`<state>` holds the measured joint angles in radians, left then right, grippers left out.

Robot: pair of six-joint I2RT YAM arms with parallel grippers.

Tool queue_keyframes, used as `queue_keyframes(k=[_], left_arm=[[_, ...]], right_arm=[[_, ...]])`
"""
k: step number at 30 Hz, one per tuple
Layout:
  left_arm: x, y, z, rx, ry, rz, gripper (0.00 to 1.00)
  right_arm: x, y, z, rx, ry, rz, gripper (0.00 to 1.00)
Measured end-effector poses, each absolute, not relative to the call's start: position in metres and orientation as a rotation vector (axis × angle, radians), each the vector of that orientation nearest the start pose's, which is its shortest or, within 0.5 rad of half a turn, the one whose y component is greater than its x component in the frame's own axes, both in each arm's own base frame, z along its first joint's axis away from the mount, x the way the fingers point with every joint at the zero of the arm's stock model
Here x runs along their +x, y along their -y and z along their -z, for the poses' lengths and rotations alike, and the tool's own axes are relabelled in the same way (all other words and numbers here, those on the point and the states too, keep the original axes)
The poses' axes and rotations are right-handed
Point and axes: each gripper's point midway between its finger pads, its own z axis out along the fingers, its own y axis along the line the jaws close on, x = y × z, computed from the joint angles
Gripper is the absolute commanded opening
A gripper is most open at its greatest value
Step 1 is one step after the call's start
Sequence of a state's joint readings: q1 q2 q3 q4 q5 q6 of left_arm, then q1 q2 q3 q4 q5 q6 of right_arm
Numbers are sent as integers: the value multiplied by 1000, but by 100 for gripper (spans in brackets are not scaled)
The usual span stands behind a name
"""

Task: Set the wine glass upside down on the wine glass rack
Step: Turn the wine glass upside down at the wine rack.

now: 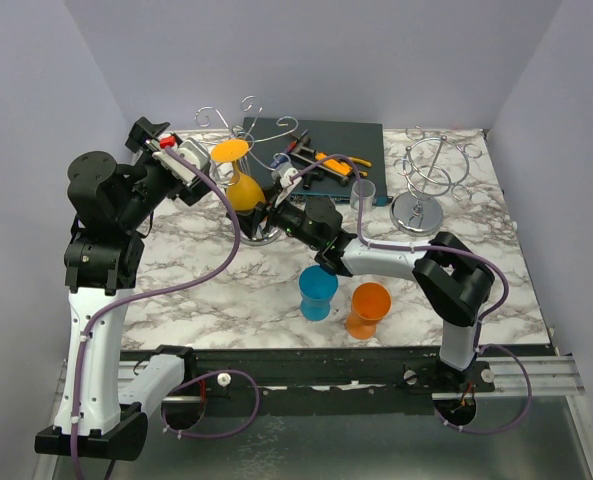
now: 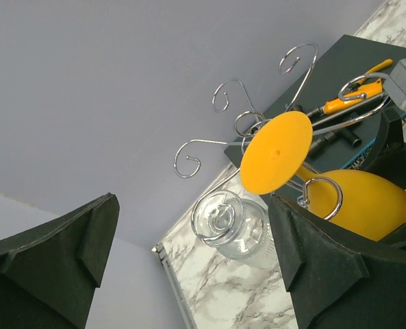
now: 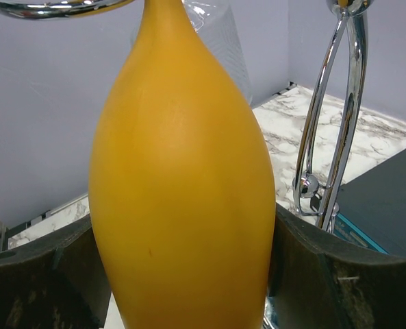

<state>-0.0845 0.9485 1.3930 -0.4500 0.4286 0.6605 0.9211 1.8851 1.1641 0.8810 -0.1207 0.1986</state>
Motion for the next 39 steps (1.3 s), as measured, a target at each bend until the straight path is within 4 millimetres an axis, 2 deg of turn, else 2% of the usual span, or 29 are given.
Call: queue_keyframes(k=[10, 14, 16, 30, 39], left_arm=[[300, 75, -453, 871, -1314, -112, 99], [300, 75, -452, 871, -1316, -112, 99], [300, 75, -450, 872, -1317, -111, 99], [295, 75, -449, 875, -1308, -120, 99], [294, 74, -446, 882, -1310, -124, 99]], right_arm=[[325, -476, -238, -562, -1398, -952, 68], [323, -470, -213, -517, -1481, -918, 68], [326, -467, -209, -502, -1498, -899, 68], [323, -473, -206, -513, -1495, -882, 68], [320, -478, -212, -520, -1474, -900, 68]])
